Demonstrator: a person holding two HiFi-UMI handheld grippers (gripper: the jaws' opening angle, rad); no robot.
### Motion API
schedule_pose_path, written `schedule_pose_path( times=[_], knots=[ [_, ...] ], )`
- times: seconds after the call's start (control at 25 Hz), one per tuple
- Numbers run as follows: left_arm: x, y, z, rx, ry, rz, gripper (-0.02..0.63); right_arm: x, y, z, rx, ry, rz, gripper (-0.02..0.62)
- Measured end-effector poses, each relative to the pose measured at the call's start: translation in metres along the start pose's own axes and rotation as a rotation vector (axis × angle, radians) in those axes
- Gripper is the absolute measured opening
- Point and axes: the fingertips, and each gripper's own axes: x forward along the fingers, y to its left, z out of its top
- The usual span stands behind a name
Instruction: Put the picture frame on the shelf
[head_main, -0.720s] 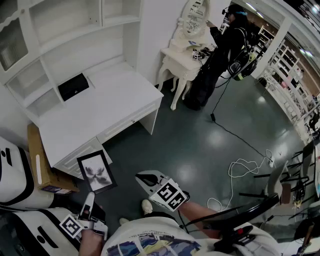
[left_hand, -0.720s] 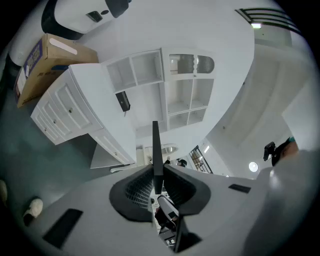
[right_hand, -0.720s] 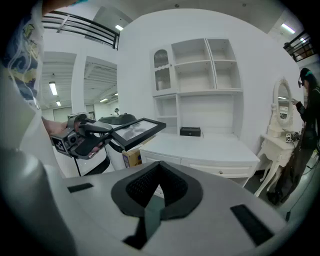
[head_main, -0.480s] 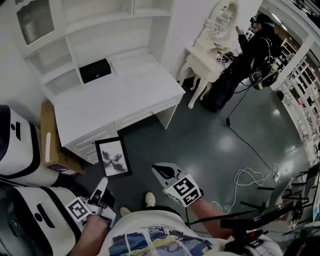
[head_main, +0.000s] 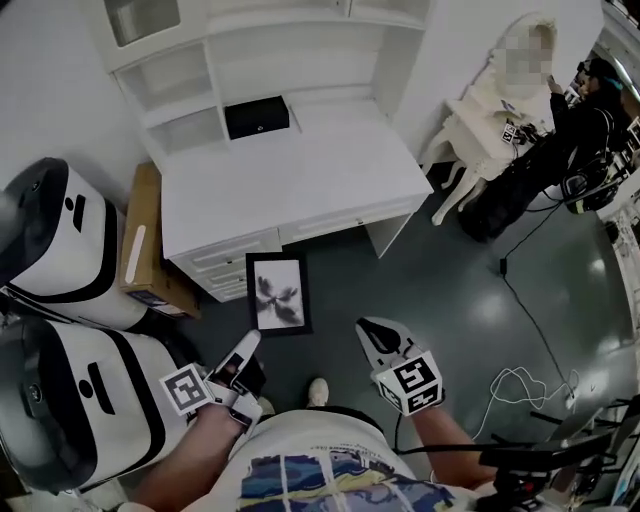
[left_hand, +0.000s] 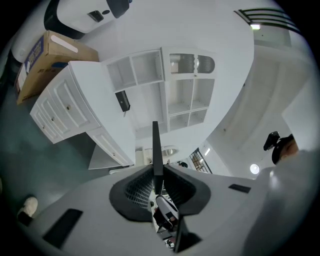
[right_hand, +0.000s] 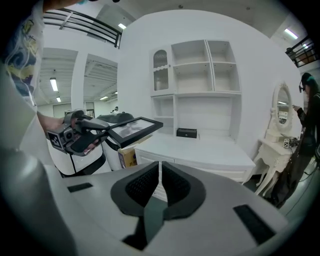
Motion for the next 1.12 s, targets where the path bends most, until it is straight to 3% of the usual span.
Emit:
schedule_pose_path(
  times=[0.08, 0.16, 0.2, 0.44, 0.64, 1.12],
  knots=[
    [0.01, -0.003, -0.001, -0.008, -0.011, -0.008, 0.071, -0.001, -0.01, -0.002, 0.002, -0.007, -0.002, 0.044],
    [0.022, -0.005, -0.001, -0.019, -0.026, -0.02, 0.071, 0.0, -0.021, -0.007, 0.017, -0.006, -0.001, 0.131],
    [0.027, -0.006, -0.002, -0.027, -0.032, -0.023, 0.071, 0.0, -0.024, -0.01, 0.025, -0.001, 0.002, 0.133],
    [0.059, -0.01, 0.013, -0.051, -0.057, -0.027, 0.071, 0.016, -0.044, -0.016, 0.031, 0.014, 0.01, 0.089],
    [0.097, -0.021, 0.053, -0.048, -0.061, -0.062, 0.071, 0.052, -0.05, -0.007, 0.027, 0.044, 0.09, 0.031],
    [0.215, -0.055, 0.192, -0.001, -0.069, -0.133, 0.071, 0.155, -0.123, 0.095, -0.013, 0.018, 0.017, 0.025]
  ],
)
